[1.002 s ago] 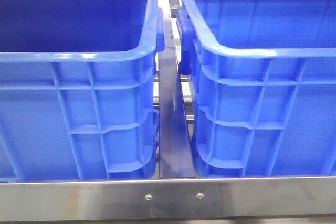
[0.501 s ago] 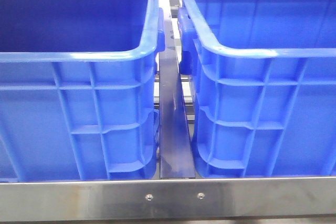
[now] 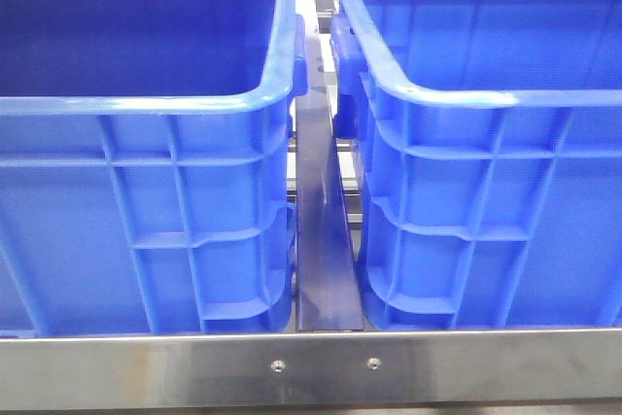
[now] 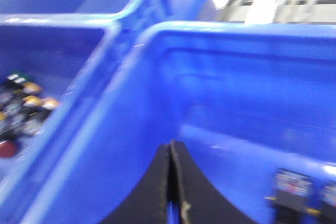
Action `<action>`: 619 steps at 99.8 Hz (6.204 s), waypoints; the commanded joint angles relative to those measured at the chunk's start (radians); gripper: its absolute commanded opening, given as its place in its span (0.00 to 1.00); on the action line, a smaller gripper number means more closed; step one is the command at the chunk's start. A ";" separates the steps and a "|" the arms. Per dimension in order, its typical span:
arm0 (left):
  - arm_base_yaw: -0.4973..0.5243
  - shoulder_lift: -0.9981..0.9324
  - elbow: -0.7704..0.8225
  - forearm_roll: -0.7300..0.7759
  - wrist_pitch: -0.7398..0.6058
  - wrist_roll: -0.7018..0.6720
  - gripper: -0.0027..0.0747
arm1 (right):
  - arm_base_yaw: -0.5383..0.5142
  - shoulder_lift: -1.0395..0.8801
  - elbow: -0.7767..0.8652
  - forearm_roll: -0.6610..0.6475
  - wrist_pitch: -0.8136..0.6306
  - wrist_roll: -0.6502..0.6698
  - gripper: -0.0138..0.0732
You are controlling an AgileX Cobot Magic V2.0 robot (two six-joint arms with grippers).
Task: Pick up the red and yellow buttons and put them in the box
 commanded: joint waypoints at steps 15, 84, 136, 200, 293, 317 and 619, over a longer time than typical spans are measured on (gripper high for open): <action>0.002 -0.183 0.132 -0.017 -0.205 -0.039 0.01 | 0.104 -0.043 -0.024 0.031 0.006 -0.001 0.04; 0.000 -0.736 0.604 -0.028 -0.475 -0.049 0.01 | 0.152 -0.585 0.364 0.012 -0.124 -0.100 0.04; 0.000 -0.916 0.714 -0.019 -0.454 -0.049 0.01 | 0.152 -0.888 0.498 0.012 -0.139 -0.100 0.04; 0.000 -0.916 0.714 -0.019 -0.454 -0.049 0.01 | 0.152 -0.887 0.498 0.012 -0.137 -0.100 0.04; 0.213 -1.115 1.029 -0.014 -0.707 -0.049 0.01 | 0.152 -0.887 0.498 0.012 -0.136 -0.100 0.04; 0.217 -1.175 1.173 -0.019 -0.755 -0.049 0.01 | 0.152 -0.887 0.498 0.012 -0.131 -0.100 0.04; 0.217 -1.175 1.173 -0.019 -0.762 -0.049 0.01 | 0.019 -1.164 0.843 -1.490 -0.721 1.350 0.04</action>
